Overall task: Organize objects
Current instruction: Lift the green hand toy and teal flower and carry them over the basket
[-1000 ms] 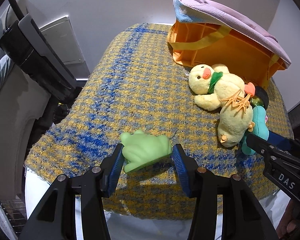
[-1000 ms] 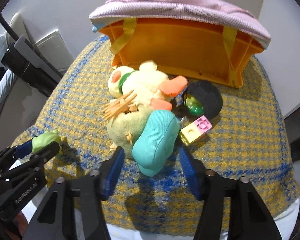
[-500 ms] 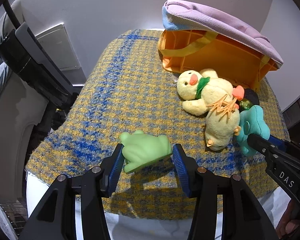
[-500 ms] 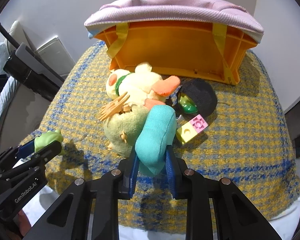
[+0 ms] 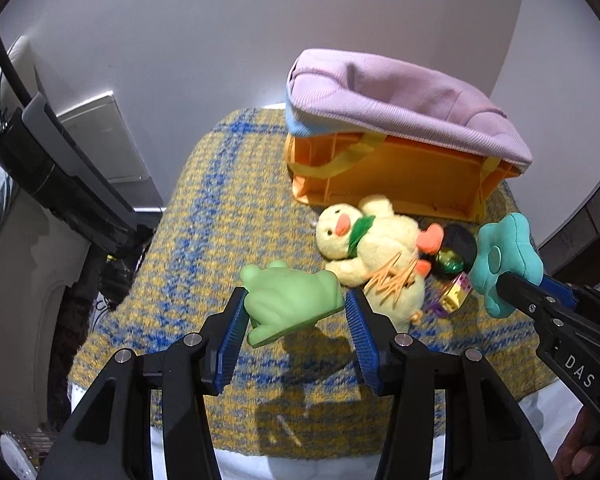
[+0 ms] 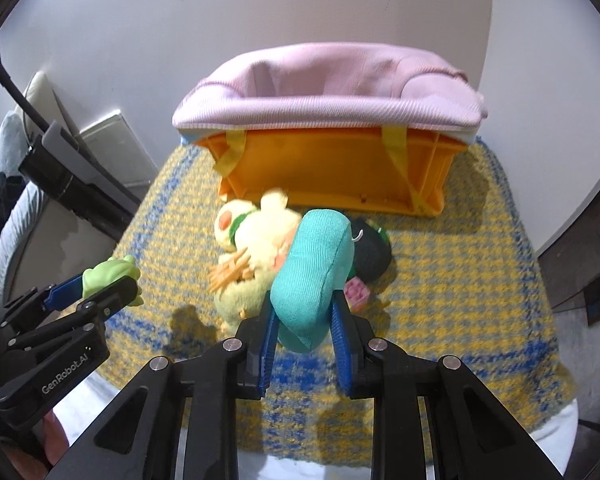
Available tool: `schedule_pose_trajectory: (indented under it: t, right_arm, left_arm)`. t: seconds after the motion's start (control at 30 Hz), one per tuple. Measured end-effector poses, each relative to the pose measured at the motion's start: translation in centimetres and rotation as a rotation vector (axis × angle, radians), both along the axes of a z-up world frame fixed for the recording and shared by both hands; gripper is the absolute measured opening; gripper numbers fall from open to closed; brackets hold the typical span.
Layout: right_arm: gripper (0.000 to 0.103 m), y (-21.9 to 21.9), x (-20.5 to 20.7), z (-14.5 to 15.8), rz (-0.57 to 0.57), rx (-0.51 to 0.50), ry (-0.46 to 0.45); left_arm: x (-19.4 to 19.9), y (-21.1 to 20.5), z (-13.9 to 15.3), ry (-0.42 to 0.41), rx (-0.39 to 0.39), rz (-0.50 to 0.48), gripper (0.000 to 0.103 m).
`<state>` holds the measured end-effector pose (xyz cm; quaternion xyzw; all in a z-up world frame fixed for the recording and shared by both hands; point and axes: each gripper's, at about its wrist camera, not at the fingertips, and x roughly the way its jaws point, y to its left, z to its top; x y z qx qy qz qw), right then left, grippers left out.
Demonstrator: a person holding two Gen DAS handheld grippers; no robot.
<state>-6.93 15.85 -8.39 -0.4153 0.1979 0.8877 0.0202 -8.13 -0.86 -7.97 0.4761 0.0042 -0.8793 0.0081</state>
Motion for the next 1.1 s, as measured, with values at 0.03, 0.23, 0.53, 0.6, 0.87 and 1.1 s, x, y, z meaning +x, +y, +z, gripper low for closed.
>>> schedule_pose_trajectory:
  t: [0.03, 0.23, 0.53, 0.6, 0.87, 1.1]
  right_arm:
    - [0.026, 0.2, 0.0, 0.4, -0.006, 0.003, 0.007]
    - [0.026, 1.6, -0.1, 2.3, -0.028, 0.015, 0.040]
    - [0.026, 3.4, -0.7, 5.2, -0.059, 0.037, 0.095]
    - [0.026, 3.7, -0.9, 5.8, -0.062, 0.042, 0.106]
    - [0.026, 4.8, -1.9, 7.8, -0.074, 0.062, 0.146]
    - [0.026, 6.0, -3.1, 9.2, -0.087, 0.074, 0.177]
  left_arm:
    - [-0.2, 0.1, 0.4, 0.008, -0.001, -0.005, 0.049]
    - [-1.9, 0.7, 3.1, 0.061, -0.005, -0.032, 0.049]
    - [-4.2, 1.8, 6.8, 0.129, -0.009, -0.079, 0.049]
    - [-4.6, 2.1, 7.5, 0.141, -0.012, -0.090, 0.049]
    - [-6.7, 3.2, 9.0, 0.169, -0.004, -0.123, 0.049]
    - [-8.6, 3.8, 10.2, 0.194, -0.001, -0.144, 0.049]
